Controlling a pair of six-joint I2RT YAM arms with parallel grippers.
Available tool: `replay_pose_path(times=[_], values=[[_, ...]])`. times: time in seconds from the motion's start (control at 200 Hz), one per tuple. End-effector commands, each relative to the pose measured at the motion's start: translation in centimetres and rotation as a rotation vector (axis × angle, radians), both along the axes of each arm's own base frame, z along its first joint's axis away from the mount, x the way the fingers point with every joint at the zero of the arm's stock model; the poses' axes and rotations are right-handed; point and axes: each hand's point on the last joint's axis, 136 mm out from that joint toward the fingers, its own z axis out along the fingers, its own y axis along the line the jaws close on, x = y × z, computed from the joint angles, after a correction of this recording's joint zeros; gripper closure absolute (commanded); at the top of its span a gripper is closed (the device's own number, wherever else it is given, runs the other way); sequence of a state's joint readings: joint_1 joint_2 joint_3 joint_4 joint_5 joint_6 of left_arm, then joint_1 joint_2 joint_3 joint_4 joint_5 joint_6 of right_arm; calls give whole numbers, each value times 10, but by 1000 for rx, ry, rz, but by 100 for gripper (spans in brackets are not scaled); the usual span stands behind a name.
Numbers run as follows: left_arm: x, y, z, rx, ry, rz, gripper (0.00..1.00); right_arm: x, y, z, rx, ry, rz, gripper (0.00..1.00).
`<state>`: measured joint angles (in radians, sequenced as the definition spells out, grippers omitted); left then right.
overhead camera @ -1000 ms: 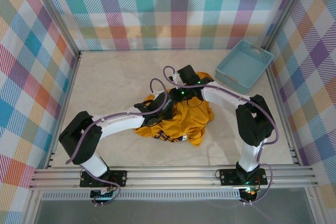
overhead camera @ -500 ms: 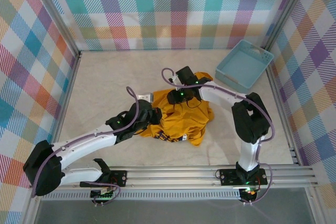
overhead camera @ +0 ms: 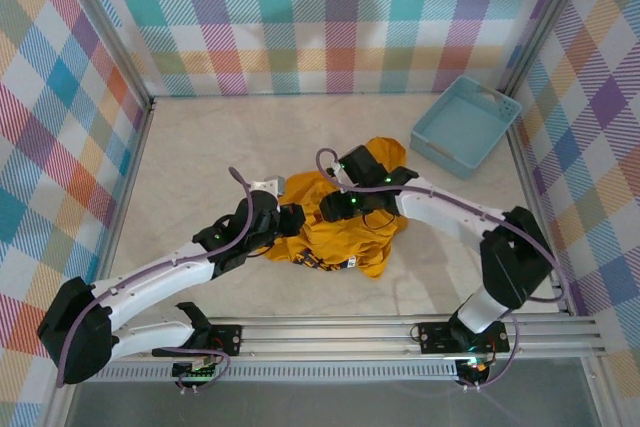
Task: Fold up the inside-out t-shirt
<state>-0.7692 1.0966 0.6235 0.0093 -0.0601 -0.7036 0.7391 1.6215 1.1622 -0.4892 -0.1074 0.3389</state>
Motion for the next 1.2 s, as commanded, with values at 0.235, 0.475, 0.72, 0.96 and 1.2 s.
replay_pose_path(times=[0.235, 0.475, 0.72, 0.96, 1.2], values=[[-4, 16, 41, -114, -80, 41, 100, -17, -27, -27, -39, 78, -135, 81], [3, 28, 33, -111, -52, 85, 100, -45, -21, 25, 205, -37, -11, 100], [14, 28, -14, -31, 79, 100, 100, -61, -25, 54, 371, -125, 4, 100], [11, 26, -90, 95, 271, 105, 100, -58, -54, 28, 393, -80, -167, 100], [11, -6, -91, 53, 272, 0, 100, -62, -96, -15, 50, -34, -245, 66]])
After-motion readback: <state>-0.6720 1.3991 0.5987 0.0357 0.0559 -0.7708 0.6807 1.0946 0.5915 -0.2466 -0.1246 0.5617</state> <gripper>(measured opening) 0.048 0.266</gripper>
